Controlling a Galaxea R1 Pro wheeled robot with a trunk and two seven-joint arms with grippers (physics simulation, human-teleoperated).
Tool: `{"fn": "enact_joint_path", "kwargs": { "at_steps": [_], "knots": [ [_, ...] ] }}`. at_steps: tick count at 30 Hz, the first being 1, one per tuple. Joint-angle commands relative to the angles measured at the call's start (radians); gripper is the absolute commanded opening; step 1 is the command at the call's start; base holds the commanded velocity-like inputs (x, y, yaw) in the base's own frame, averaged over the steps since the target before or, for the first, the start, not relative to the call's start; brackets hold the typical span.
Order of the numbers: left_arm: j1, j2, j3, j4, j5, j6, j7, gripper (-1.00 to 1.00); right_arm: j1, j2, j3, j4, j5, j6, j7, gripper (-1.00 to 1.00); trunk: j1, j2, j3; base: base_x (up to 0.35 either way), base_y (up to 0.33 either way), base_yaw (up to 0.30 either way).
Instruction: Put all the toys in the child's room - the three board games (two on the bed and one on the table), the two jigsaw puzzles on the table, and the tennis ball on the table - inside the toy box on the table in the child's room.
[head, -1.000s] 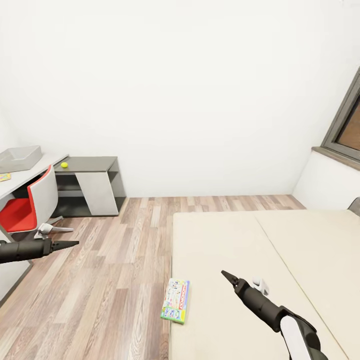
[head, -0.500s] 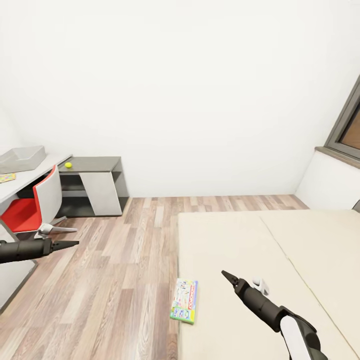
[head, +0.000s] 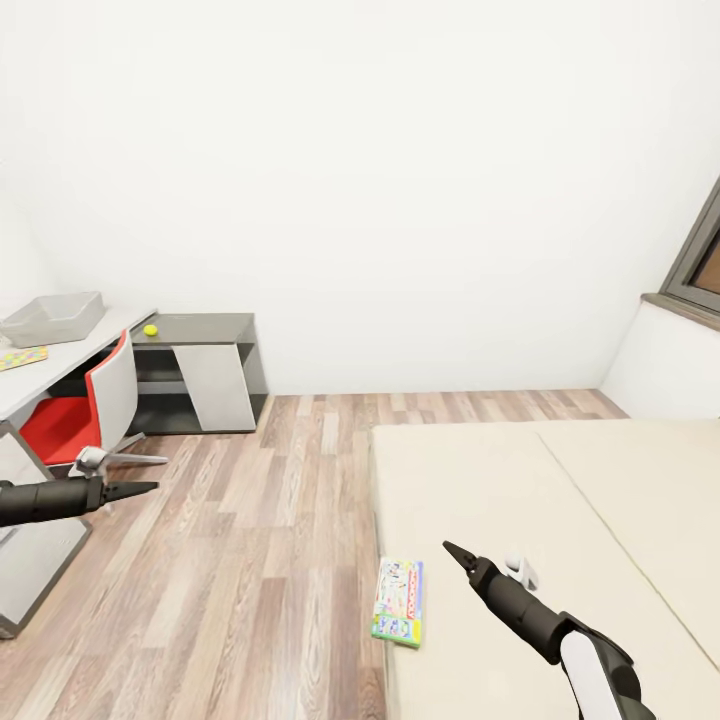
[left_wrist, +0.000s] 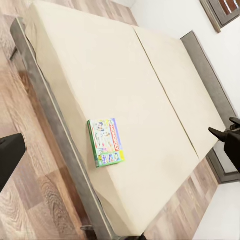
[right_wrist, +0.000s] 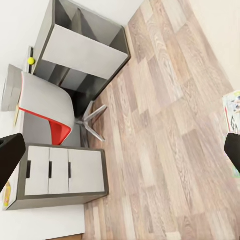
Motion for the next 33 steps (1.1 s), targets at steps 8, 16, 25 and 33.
{"fn": "enact_joint_path", "kwargs": {
  "at_steps": [8, 16, 25, 33],
  "knots": [
    [-0.001, -0.001, 0.005, 0.0, -0.01, 0.011, -0.008, 1.0, -0.001, 0.001, -0.003, -0.001, -0.001, 0.008, 0.003, 1.0, 0.001, -0.002, -0.002, 0.0, 0.267, 0.0],
    [-0.001, -0.001, 0.005, 0.0, -0.01, 0.011, -0.008, 1.0, -0.001, 0.001, -0.003, -0.001, -0.001, 0.008, 0.003, 1.0, 0.001, -0.002, -0.002, 0.0, 0.269, 0.0],
    [-0.001, -0.001, 0.005, 0.0, -0.01, 0.011, -0.008, 1.0, -0.001, 0.001, -0.003, -0.001, -0.001, 0.008, 0.003, 1.0, 0.001, -0.002, -0.002, 0.0, 0.269, 0.0],
    [-0.001, -0.001, 0.005, 0.0, -0.01, 0.011, -0.008, 1.0, -0.001, 0.001, -0.003, -0.001, -0.001, 0.008, 0.003, 1.0, 0.001, -0.002, -0.002, 0.0, 0.269, 0.0]
  ]
}}
